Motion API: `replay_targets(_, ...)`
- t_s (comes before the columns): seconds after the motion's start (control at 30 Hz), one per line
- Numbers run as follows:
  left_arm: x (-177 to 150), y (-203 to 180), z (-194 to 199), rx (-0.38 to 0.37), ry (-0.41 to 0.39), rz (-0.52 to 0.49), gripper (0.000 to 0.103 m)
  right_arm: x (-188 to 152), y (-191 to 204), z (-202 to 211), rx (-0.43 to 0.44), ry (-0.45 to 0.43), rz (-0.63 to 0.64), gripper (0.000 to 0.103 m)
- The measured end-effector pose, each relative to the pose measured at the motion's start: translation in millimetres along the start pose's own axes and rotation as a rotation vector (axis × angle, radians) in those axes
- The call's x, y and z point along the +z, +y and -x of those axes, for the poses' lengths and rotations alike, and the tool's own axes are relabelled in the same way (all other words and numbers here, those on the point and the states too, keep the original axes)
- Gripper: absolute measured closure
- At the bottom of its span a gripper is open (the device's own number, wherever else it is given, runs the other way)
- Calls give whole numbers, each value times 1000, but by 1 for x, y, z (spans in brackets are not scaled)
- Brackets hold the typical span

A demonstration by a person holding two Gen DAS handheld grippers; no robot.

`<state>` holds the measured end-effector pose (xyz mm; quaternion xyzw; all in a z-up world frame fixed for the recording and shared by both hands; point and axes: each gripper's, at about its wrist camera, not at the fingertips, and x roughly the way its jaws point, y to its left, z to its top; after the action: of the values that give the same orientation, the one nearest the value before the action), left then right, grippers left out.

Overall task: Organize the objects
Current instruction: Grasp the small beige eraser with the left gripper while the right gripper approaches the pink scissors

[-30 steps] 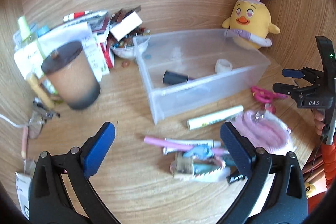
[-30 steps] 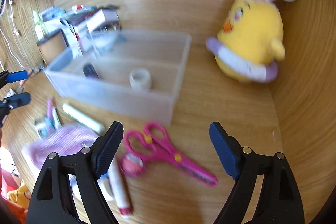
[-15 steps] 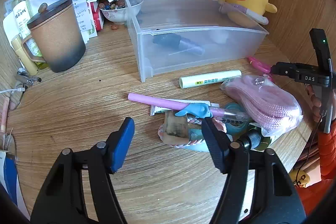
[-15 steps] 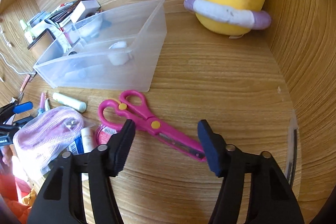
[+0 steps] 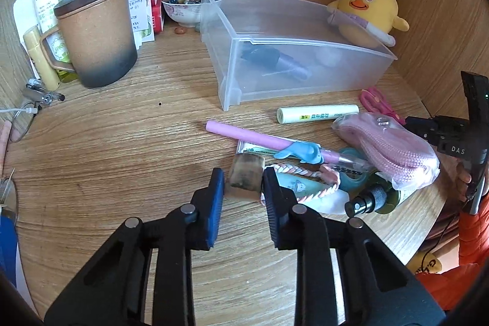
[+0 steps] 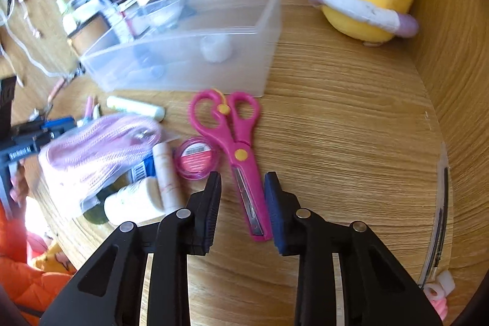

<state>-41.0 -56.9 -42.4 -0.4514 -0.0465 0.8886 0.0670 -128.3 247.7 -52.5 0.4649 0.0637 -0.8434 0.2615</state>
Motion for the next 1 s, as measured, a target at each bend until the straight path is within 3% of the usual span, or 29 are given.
replay_targets(0.27,-10,14,8,54,-2,0,78,23,10,5,-13,-51,5,75)
replay_targets(0.33,-12,14,9,61,-6,-11,78,31,13,1,-14,-51,10,71)
replay_targets(0.47,-12,10,6,59,4,-36,72,42,19,-12,-41,-33,33,53)
replay_targets(0.57,-12,5,2,68,7,-61,64,47,25,-24,-48,-9,43,50)
replay_targets(0.83,-14,2,-5,78,-2,-73,64,48,28,-39,-117,24,55,37)
replay_targets(1.0,-13,2,-5,82,-14,-67,80,46,23,-42,-138,13,52,38)
